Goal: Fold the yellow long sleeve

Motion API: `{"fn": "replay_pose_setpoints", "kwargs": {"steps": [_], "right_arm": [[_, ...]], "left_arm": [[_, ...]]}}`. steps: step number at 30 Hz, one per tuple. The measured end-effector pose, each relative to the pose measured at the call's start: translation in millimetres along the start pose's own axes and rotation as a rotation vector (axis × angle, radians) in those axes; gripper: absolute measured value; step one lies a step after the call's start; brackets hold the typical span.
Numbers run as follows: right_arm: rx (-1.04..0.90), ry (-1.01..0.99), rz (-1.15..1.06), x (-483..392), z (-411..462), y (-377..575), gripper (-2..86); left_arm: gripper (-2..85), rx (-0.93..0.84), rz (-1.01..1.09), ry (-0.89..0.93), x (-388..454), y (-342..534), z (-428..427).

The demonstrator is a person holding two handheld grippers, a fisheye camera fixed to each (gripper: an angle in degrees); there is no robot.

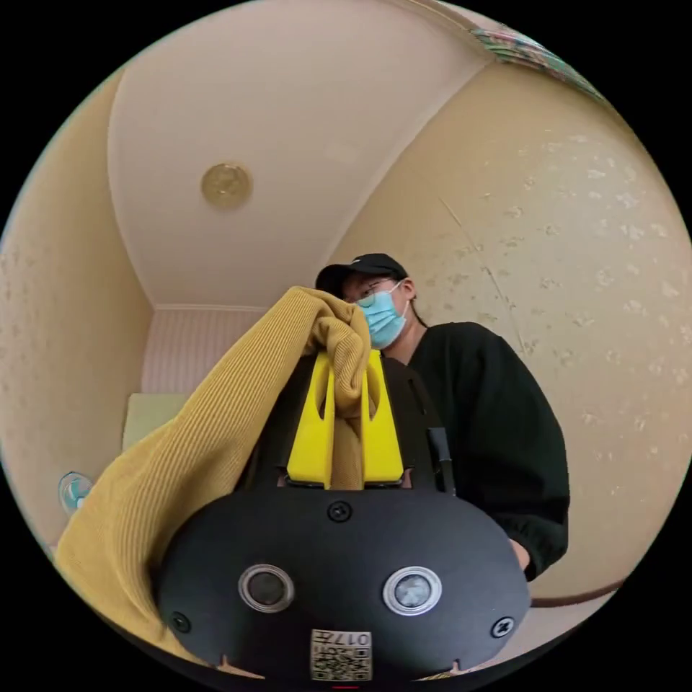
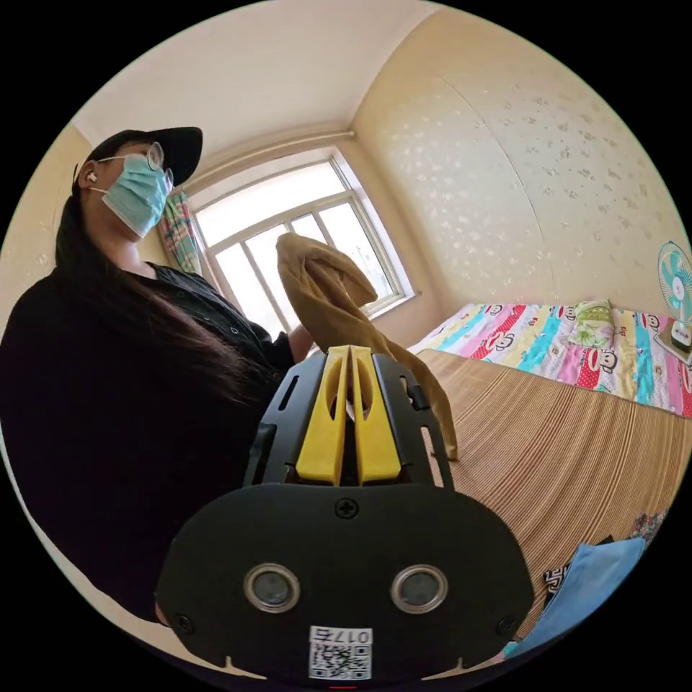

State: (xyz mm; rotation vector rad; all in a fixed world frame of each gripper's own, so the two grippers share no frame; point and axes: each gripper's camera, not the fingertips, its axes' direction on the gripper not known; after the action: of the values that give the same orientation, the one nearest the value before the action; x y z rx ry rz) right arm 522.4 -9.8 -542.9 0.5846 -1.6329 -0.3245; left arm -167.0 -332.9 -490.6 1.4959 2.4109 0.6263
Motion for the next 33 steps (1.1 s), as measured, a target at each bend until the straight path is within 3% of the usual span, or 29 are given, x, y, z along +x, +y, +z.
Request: {"fn": "replay_pose_setpoints", "kwargs": {"steps": [1, 4, 9, 11, 14, 16, 21, 25, 30, 33], "right_arm": [[0.019, -0.013, -0.019, 3, -1, -4, 1.3], [-0.039, 0.017, -0.036, 13, 14, -19, 3.1], [-0.129, -0.006, 0.026, 36, 75, -41, 13.8], [-0.217, -0.127, 0.048, 47, 116, -42, 17.5], [-0.338, -0.422, 0.044, 49, 158, -35, 19.1], [-0.390, -0.492, 0.055, 48, 173, -28, 19.4], [-0.278, -0.409, 0.053, 43, 162, -7, 18.5], [-0.353, -0.472, 0.085, 40, 188, 0, 16.3], [-0.381, -0.303, 0.126, 27, 206, 1, 5.2], [-0.233, 0.004, 0.107, 16, 159, -18, 4.0]], "left_arm": [[6.0, 0.023, 0.057, 0.170, -5, 8, 21], [6.1, 0.116, 0.080, 0.449, -18, 36, 70], [6.1, 0.234, -0.094, 0.501, -32, 103, 130], [6.1, 0.270, -0.143, 0.519, -35, 125, 144], [6.1, 0.276, -0.208, 0.475, -34, 147, 154], [6.1, 0.273, -0.197, 0.412, -23, 153, 151], [6.1, 0.353, -0.102, 0.342, -6, 164, 139], [6.1, 0.391, -0.089, 0.238, -14, 182, 126], [6.1, 0.400, -0.123, 0.174, -27, 202, 123], [6.1, 0.235, -0.232, -0.012, -16, 195, 120]]}}
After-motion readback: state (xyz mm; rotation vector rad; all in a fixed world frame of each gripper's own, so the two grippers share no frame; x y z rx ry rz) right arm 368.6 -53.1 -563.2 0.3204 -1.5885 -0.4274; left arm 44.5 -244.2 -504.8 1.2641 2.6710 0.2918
